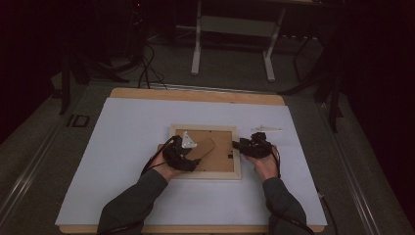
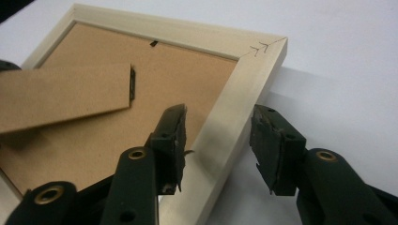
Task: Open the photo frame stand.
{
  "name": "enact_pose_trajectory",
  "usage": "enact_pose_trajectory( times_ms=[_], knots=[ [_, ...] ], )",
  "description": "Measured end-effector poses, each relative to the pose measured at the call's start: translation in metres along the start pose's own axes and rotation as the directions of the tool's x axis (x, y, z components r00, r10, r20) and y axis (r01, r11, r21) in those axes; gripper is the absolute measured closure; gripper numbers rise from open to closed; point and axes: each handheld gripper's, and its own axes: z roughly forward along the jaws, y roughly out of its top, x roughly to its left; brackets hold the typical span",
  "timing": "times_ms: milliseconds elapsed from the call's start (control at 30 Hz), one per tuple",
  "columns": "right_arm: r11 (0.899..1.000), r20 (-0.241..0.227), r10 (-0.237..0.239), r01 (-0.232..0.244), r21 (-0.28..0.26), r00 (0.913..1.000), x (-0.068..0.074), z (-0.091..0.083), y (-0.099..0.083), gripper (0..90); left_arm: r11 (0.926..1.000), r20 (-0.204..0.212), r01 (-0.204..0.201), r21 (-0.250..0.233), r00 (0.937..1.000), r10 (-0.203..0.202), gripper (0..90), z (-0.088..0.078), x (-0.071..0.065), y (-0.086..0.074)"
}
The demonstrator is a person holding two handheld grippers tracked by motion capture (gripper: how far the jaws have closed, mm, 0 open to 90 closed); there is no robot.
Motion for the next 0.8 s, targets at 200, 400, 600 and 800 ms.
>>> enact_pose_trajectory(
  times_ms=[200,400,600,800],
  knots=[
    [0.999,-0.03,0.046,-0.045,0.013,0.9985,-0.005,0.005,0.004,51.0,0.9999,-0.015,-0.014,-0.004,0.9998,0.014,36.8,-0.003,-0.003,0.0],
    [0.997,-0.053,0.077,-0.076,0.018,0.9956,-0.008,0.01,0.006,47.5,0.9995,-0.03,-0.028,-0.013,0.9992,0.028,36.8,-0.005,-0.006,0.001],
    [0.995,-0.079,0.094,-0.092,0.026,0.9924,-0.011,0.012,0.009,44.2,0.9991,-0.042,-0.038,-0.018,0.9984,0.037,36.8,-0.007,-0.009,0.001],
    [0.995,-0.089,0.095,-0.091,0.043,0.9915,-0.014,0.015,0.011,42.1,0.9983,-0.053,-0.05,-0.03,0.9974,0.049,36.8,-0.009,-0.011,0.0]
  ],
)
